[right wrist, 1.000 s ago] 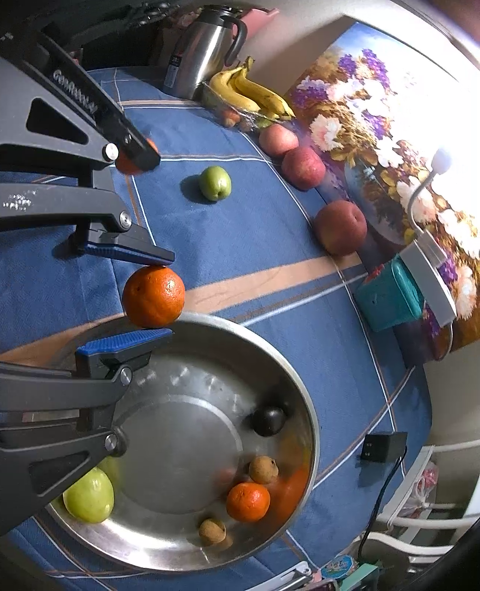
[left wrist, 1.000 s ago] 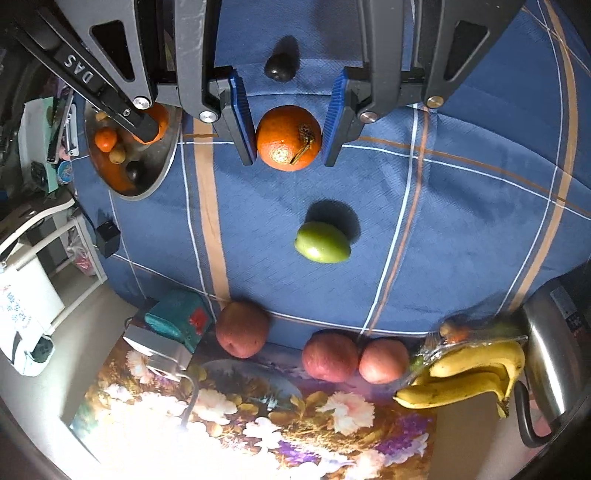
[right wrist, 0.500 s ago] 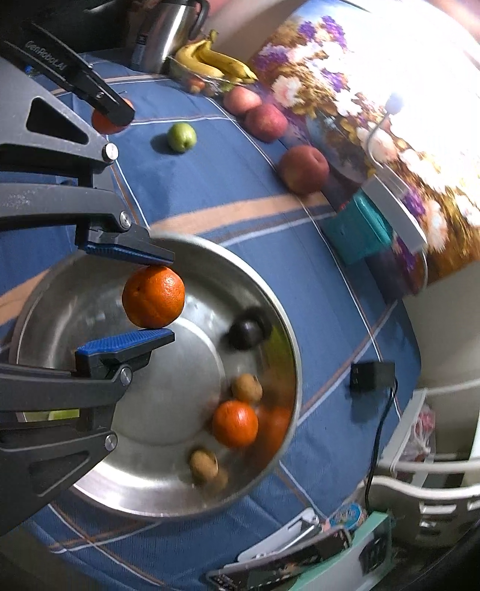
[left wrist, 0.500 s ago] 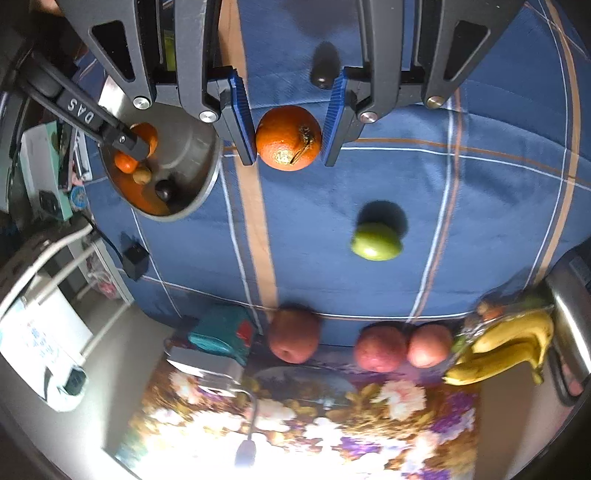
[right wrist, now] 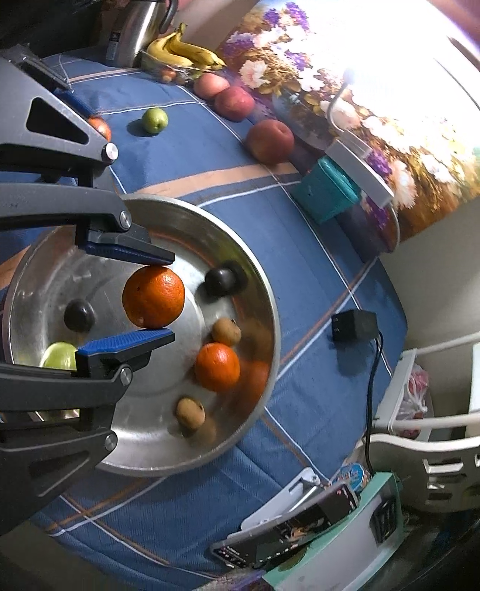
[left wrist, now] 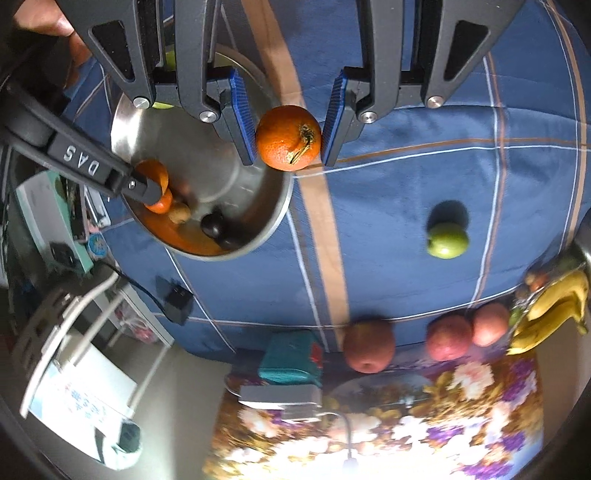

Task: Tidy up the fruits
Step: 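Lift both oranges and carry them over the steel bowl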

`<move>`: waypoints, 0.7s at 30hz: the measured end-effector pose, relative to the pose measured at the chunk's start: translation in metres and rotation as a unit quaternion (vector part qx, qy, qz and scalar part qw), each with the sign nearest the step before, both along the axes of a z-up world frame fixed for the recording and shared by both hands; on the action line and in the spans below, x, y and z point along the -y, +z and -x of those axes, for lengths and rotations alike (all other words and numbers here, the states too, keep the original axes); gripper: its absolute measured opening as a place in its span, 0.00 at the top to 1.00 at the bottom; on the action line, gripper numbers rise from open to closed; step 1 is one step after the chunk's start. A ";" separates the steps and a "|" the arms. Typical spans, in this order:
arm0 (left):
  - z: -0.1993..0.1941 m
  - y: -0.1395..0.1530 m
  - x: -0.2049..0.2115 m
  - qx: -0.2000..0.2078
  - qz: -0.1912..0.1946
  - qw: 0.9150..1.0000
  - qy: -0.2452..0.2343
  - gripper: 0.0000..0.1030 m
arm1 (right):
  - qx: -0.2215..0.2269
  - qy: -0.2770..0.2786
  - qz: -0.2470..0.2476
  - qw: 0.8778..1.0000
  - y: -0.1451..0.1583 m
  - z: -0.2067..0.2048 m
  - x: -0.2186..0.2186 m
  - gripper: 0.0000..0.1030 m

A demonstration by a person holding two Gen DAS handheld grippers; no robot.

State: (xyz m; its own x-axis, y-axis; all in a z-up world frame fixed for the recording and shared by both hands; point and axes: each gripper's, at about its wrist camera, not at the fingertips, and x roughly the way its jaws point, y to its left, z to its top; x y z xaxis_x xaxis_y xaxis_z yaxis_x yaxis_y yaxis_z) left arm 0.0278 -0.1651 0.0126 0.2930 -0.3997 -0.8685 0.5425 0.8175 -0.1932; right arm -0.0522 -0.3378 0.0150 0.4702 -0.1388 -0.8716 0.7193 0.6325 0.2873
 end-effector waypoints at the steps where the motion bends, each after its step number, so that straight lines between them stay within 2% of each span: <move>1: 0.003 -0.001 0.003 0.001 -0.002 1.000 -0.005 0.63 | 0.001 -0.003 0.001 1.000 0.001 0.002 0.001 0.64; 9: 0.016 -0.013 0.025 0.002 -0.023 0.999 -0.036 0.63 | 0.007 -0.024 0.010 1.000 0.005 0.013 0.010 0.64; 21: 0.023 -0.030 0.042 0.000 -0.034 0.997 -0.063 0.62 | -0.004 -0.016 -0.001 1.000 -0.003 0.010 0.010 0.64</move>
